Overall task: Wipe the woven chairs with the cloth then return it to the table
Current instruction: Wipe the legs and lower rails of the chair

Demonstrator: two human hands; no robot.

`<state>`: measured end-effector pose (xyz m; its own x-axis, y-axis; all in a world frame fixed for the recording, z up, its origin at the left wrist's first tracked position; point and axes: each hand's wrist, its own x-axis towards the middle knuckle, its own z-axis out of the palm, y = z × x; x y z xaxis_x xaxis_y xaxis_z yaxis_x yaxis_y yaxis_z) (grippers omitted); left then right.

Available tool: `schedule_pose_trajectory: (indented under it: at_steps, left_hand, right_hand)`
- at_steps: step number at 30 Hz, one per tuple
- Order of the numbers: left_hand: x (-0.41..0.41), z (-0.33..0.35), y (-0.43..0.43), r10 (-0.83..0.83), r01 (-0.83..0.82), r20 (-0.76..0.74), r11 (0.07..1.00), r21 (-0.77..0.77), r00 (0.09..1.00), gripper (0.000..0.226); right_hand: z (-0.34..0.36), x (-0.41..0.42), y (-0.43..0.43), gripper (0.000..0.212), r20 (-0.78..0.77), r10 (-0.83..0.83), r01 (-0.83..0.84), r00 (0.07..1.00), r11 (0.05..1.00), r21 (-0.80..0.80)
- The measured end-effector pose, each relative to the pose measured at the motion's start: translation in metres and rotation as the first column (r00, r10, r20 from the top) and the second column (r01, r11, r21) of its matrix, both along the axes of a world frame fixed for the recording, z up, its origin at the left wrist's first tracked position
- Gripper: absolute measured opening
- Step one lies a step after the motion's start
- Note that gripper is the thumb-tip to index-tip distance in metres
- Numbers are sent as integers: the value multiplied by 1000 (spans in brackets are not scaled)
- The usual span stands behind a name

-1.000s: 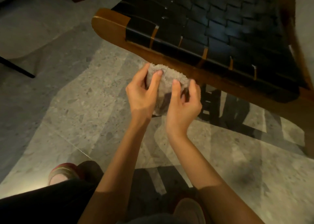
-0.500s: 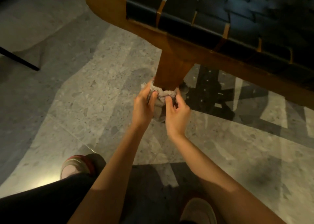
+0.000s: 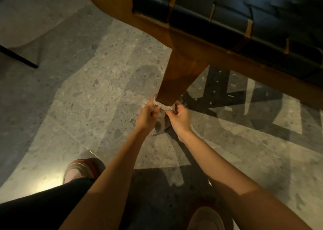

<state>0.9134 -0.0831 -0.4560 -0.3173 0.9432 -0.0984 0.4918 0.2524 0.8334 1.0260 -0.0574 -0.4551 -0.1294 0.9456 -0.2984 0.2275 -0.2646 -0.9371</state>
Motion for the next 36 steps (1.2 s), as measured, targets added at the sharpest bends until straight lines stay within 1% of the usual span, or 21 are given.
schedule_pose_trajectory:
  at_steps: [2,4,5,9,11,14,17,19,21,22,24,25,27,29,31,34,36]
  left_hand:
    - [8,12,-3,23,-26,33,997,78,999,33]
    - [18,28,-6,18,-38,109,983,179,994,32]
    - [23,38,-7,24,-51,123,973,226,992,32]
    - [38,76,-3,55,-80,74,917,391,996,38]
    - [43,93,-1,68,-100,87,888,449,994,40]
    - [51,115,2,43,-130,191,872,471,981,43]
    - [56,128,5,16,-150,277,870,470,961,46]
    - [56,130,7,13,-166,306,862,479,952,46]
    - [55,127,7,0,-157,301,853,498,954,46]
    - [54,123,7,-4,-139,271,849,509,963,45]
    - [50,110,5,19,-98,156,849,520,988,42]
    - [47,101,3,36,-88,110,855,510,993,39]
    - [40,78,-2,45,-92,116,892,442,992,38]
    - [32,54,-7,66,-97,106,940,327,992,34]
    - [20,29,-7,89,-94,35,973,209,995,29]
    - [5,4,-4,50,-49,-14,996,80,999,27]
    - [0,-2,-1,14,-13,-54,999,30,998,32]
  right_hand:
    - [12,5,-5,33,-65,-41,46,997,995,83]
    - [31,13,-9,38,-134,-60,81,989,985,155]
    - [41,17,-11,39,-161,-67,97,985,977,188]
    - [85,34,-11,30,-274,-105,187,956,937,295]
    - [104,39,-12,28,-327,-136,245,935,916,319]
    - [122,43,-15,37,-378,-188,321,906,888,329]
    - [128,42,-17,38,-388,-225,366,894,867,339]
    - [127,40,-18,39,-391,-242,384,888,858,340]
    - [123,37,-19,38,-395,-248,394,885,850,350]
    - [118,35,-18,36,-394,-244,393,886,847,359]
    - [103,33,-17,35,-380,-225,371,897,852,369]
    - [94,31,-17,35,-366,-209,345,907,867,360]
    - [70,26,-16,37,-304,-172,269,937,911,312]
    - [45,22,-13,38,-211,-115,166,971,956,243]
    - [24,16,-7,36,-142,-46,66,989,987,144]
    - [5,8,3,38,-77,49,-52,996,998,-37]
    - [-3,4,8,40,-30,98,-101,995,984,-149]
